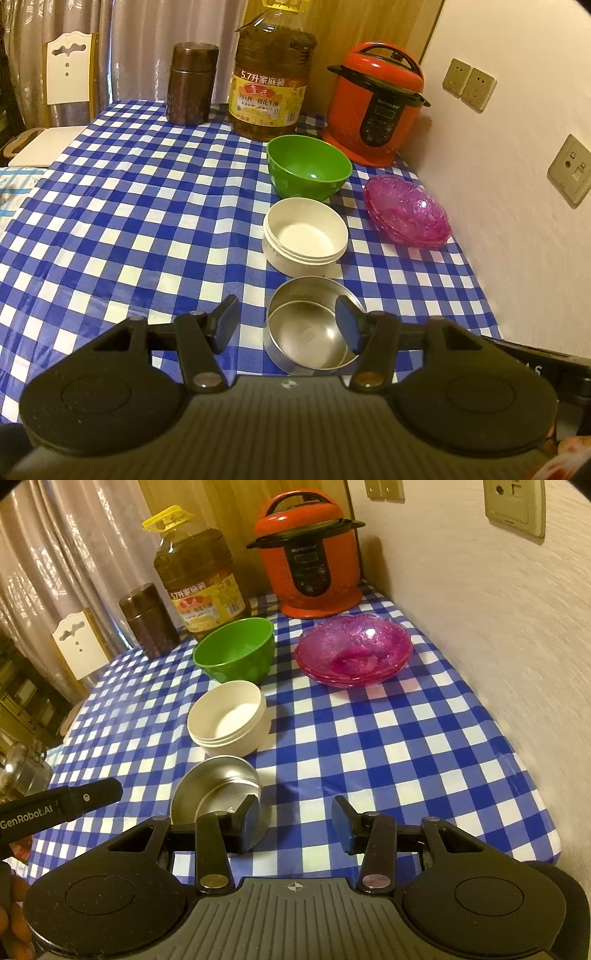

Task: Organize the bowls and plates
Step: 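Move both grippers to the cream-white bowl stack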

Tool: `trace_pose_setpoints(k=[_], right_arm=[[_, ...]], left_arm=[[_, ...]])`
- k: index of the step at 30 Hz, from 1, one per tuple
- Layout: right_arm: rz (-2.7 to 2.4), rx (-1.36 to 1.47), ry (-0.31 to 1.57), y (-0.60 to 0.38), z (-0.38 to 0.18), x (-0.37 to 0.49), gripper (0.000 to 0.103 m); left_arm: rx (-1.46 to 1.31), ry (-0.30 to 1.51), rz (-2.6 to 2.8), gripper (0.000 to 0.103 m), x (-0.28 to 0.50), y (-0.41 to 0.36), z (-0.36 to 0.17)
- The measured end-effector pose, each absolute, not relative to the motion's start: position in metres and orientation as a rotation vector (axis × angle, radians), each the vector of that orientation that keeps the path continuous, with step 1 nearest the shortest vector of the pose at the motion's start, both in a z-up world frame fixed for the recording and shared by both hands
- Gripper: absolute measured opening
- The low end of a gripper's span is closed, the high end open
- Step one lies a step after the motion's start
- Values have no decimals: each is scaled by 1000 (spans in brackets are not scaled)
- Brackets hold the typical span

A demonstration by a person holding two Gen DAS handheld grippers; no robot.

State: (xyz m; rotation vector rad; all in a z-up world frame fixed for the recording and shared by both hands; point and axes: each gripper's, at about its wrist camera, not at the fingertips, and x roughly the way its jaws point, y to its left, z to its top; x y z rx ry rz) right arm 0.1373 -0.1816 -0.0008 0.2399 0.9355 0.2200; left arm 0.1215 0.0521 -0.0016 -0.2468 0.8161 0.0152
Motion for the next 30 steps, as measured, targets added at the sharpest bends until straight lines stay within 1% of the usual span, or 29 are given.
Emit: trace_pose_setpoints(k=[7,17,27,30], right_arm=[[225,243,947,-178,-4,142,44],[225,271,965,-178,-17,161,44],[271,319,960,-175,-30,212,44],[285,324,963,-168,-38,233,44]], left_arm=[[-258,828,25,54,126,55,-5],[-266,857,21,54,156,61,-19],[-310,884,44,53,204,79,-44],[-317,889,47,52,219,83,-54]])
